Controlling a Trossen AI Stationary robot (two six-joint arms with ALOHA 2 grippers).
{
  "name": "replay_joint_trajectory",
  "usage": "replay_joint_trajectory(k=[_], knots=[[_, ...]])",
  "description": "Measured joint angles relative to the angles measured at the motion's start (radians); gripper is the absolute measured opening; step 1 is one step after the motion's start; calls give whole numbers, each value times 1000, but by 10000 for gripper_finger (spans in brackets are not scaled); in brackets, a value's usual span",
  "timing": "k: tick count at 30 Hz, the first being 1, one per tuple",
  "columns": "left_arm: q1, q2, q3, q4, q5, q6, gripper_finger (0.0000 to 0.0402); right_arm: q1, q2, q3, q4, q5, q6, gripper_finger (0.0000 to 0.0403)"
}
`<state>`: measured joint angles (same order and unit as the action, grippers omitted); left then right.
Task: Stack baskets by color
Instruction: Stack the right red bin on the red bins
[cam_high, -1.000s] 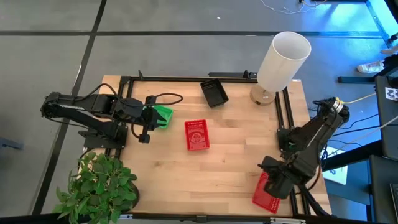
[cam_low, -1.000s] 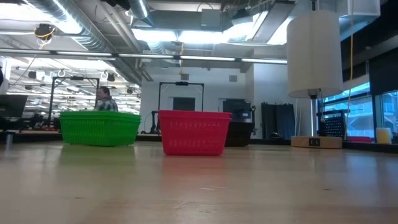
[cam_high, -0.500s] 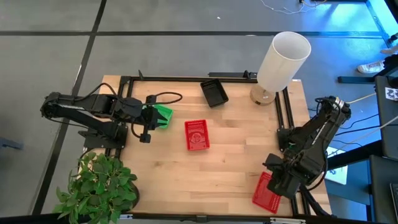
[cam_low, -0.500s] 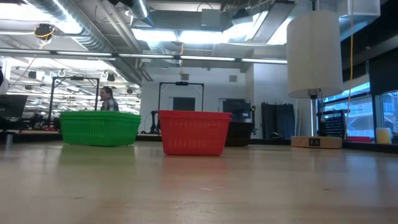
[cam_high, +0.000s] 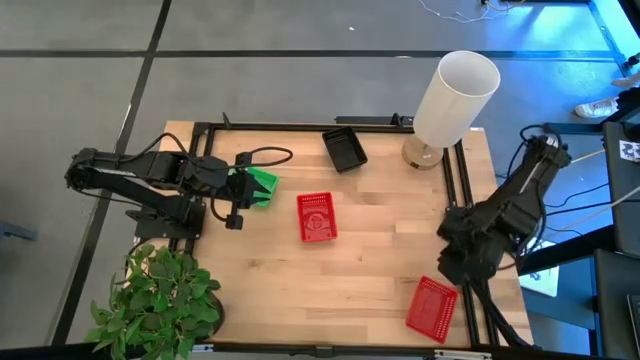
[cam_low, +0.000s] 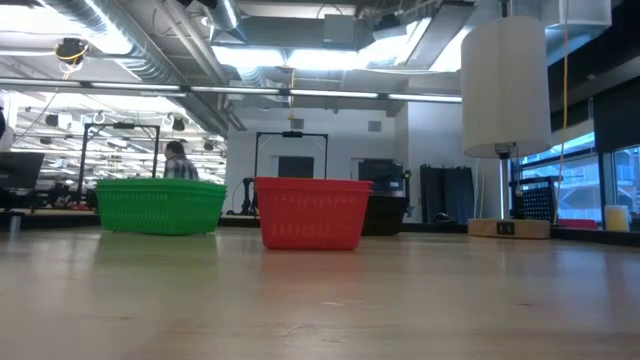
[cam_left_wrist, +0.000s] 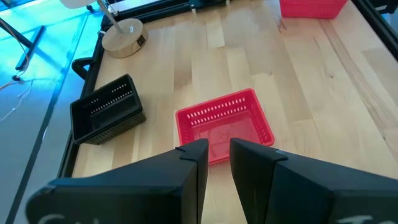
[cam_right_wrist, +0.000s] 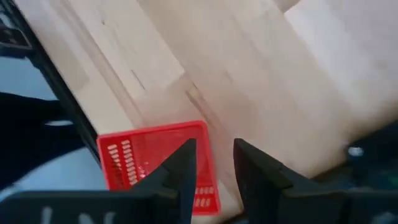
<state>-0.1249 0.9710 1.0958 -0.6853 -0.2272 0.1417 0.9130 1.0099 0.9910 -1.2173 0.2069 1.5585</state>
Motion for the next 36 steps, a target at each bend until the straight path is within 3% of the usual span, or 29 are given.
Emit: replay_joint_trajectory(k=[6, 12, 18, 36], knots=[[0, 0, 0, 22, -44, 1, 58, -6, -163, -235, 299, -22, 29, 105], [0, 0, 0, 53, -52, 13, 58, -6, -171, -316, 383, -66, 4, 105], [0, 0, 0, 52, -52, 25, 58, -6, -118, -344, 392, -176, -55, 105], [0, 0, 0, 50, -102, 25, 58, -6, 142, -347, 498, -255, -137, 105]])
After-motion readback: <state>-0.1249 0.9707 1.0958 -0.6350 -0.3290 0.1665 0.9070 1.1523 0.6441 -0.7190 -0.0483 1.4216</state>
